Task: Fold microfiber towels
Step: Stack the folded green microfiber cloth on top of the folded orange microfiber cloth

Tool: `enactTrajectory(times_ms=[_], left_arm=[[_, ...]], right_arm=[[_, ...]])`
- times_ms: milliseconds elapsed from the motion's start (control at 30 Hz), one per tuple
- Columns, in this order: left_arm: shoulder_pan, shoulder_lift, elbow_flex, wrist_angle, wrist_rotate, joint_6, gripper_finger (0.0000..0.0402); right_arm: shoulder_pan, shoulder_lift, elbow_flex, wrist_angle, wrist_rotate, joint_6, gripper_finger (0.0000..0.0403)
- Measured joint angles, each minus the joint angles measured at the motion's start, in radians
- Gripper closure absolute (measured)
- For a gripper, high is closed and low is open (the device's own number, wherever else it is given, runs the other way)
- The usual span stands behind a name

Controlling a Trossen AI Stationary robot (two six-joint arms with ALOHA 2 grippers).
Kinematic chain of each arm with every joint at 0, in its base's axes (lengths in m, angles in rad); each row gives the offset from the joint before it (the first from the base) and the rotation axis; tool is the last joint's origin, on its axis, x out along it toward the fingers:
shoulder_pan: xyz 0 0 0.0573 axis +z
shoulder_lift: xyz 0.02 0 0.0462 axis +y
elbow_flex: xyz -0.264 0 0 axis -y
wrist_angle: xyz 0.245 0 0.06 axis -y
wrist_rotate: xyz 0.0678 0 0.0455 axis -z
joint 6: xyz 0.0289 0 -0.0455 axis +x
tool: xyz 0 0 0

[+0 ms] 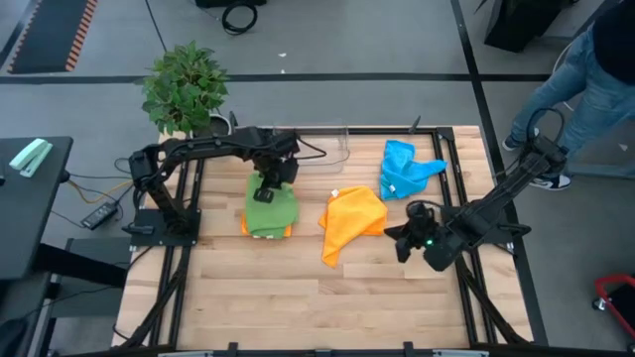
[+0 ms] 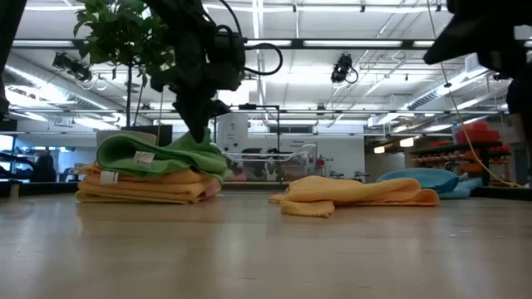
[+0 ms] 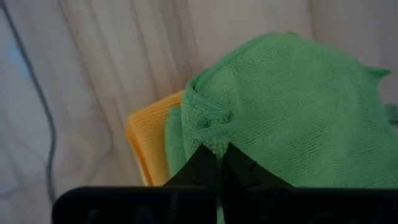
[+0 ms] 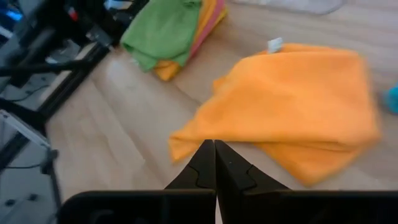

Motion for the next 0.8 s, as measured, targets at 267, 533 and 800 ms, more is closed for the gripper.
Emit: enactTrajectory(times_ms=[267,533,800], left_arm=[[0.002,-0.025,0.0,-0.088,0.011,0.067,0.0396],[0.05,-0.119,0.0,-0.144,0.073,0.123,0.0396],[0.094,-0.142,0.0,-0.116,0.106,0.144,0.0396]], right_arm=[[-0.244,0.246,0.0,0.46,-0.214,-0.272,0.0351],[-0.5,0.491,0.025,0.946,-0.433,-0.442,0.0267],[-0.674,0.722,0.264,0.936,-0.553,-0.661,0.0209]])
